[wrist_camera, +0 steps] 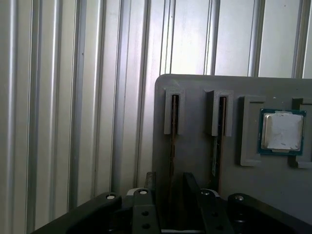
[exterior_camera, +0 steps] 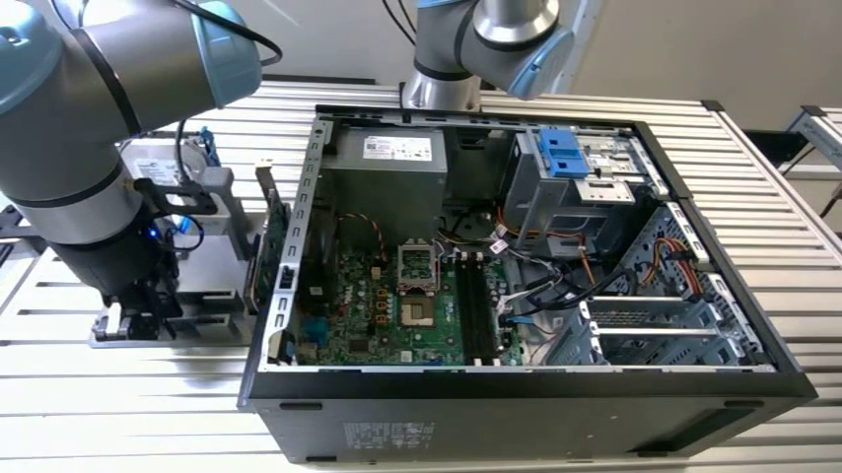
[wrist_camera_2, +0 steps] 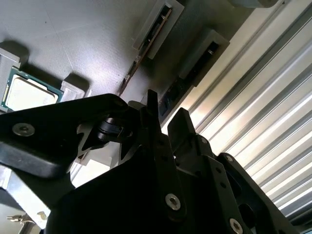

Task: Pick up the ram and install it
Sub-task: 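Pick up the ram and move it above insertion slot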

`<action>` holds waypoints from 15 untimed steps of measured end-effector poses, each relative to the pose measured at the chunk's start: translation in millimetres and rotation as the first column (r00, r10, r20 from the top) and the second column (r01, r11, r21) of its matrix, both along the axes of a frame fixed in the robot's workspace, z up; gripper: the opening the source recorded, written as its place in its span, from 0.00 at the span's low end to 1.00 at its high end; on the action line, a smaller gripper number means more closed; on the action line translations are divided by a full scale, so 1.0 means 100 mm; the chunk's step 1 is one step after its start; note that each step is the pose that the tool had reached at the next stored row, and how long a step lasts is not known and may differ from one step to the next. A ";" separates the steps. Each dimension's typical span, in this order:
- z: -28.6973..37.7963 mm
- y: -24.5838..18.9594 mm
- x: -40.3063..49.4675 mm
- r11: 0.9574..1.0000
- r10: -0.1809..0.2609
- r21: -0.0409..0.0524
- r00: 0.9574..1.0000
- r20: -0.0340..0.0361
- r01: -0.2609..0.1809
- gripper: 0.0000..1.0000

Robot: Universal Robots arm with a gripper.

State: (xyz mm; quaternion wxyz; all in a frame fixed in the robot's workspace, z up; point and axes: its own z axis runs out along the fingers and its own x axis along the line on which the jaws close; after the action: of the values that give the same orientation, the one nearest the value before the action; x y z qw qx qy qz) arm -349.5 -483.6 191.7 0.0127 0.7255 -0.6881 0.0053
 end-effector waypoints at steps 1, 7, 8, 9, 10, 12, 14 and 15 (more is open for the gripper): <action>0.000 0.000 0.000 1.000 0.000 0.000 1.000 0.000 0.000 0.00; 0.000 0.000 0.000 1.000 0.000 0.000 1.000 0.000 0.000 0.00; 0.000 0.000 0.000 1.000 0.000 0.000 1.000 0.000 0.000 0.00; 0.000 0.000 0.000 1.000 0.000 0.000 1.000 0.000 0.000 0.00; 0.000 0.000 0.000 1.000 0.000 0.000 1.000 0.000 0.000 0.00; 0.000 0.000 0.000 1.000 0.000 0.000 1.000 0.000 0.000 0.00; 0.000 0.000 0.000 1.000 0.000 0.000 1.000 0.000 0.000 0.00; 0.000 0.000 0.000 1.000 0.000 0.000 1.000 0.000 0.000 0.00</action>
State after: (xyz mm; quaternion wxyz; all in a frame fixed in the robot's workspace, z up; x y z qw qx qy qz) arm -349.5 -483.6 191.7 0.0128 0.7255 -0.6881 0.0054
